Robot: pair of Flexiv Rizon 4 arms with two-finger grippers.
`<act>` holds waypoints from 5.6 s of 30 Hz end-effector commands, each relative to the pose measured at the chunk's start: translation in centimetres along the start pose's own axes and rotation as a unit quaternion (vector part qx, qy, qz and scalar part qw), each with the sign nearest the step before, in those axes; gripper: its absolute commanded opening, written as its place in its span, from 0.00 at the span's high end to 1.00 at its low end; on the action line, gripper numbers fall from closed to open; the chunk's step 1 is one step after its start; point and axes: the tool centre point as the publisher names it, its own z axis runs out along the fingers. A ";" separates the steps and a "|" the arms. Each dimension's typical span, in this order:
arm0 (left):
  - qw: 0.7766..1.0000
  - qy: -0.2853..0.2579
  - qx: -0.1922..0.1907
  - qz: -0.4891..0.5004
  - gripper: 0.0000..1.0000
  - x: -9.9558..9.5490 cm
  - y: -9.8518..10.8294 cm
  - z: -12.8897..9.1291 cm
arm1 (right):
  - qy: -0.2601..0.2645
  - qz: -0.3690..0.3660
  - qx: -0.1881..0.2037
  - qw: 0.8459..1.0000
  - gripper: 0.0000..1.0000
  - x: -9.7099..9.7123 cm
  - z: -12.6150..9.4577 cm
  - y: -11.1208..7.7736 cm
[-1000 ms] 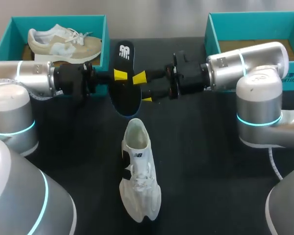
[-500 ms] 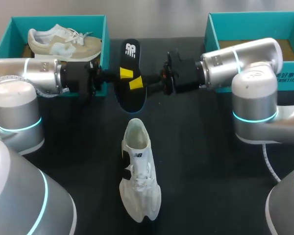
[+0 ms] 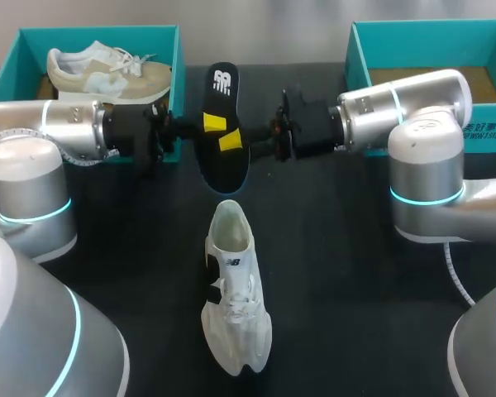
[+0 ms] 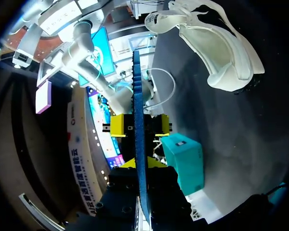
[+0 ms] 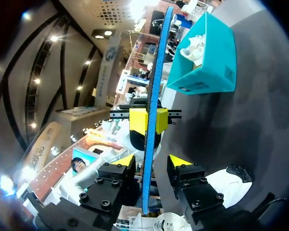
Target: Take the shoe out of the shoebox, open the shoe tongue, remove and reinsert the insole, then place the shoe into the shoebox
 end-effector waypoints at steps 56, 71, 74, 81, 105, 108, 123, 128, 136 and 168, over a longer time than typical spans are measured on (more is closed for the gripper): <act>1.000 0.009 -0.017 -0.001 1.00 0.4 -0.8 0.7 | 0.015 -0.030 -0.012 0.999 1.00 -0.1 0.2 0.4; 0.988 0.109 0.004 -0.114 0.00 -1.3 -3.1 -4.9 | 0.007 -0.068 -0.020 0.997 1.00 0.4 -1.4 0.0; 0.980 0.138 0.013 -0.142 0.00 -1.6 -4.2 -6.4 | 0.012 -0.079 -0.006 0.997 1.00 0.4 -1.5 0.2; 0.980 0.138 0.013 -0.142 0.00 -1.6 -4.2 -6.4 | 0.017 -0.079 0.004 0.997 1.00 0.4 -1.4 0.4; 0.898 0.285 -0.062 -0.330 0.00 -3.3 -11.6 -8.6 | -0.042 -0.203 -0.028 0.978 1.00 0.1 -3.8 -0.4; 0.897 0.315 -0.071 -0.301 0.00 -3.0 -13.1 -8.6 | -0.064 -0.221 -0.036 0.972 1.00 -0.4 -3.5 -0.6; 0.893 0.352 -0.091 -0.266 0.00 -2.8 -13.8 -8.2 | -0.064 -0.221 -0.036 0.972 1.00 -0.4 -3.5 -0.6; 0.848 0.358 -0.141 -0.364 0.00 -2.1 -12.2 -8.4 | -0.061 -0.223 -0.060 0.971 1.00 -0.7 -3.3 -1.2; 0.667 0.410 -0.199 -0.589 0.00 -0.2 -9.9 -10.1 | -0.091 -0.268 -0.127 0.951 1.00 -0.9 -3.3 -1.8; 0.467 0.389 -0.358 -0.709 0.00 6.0 -13.9 -9.3 | -0.080 -0.309 -0.117 0.941 1.00 -2.5 -0.3 -1.7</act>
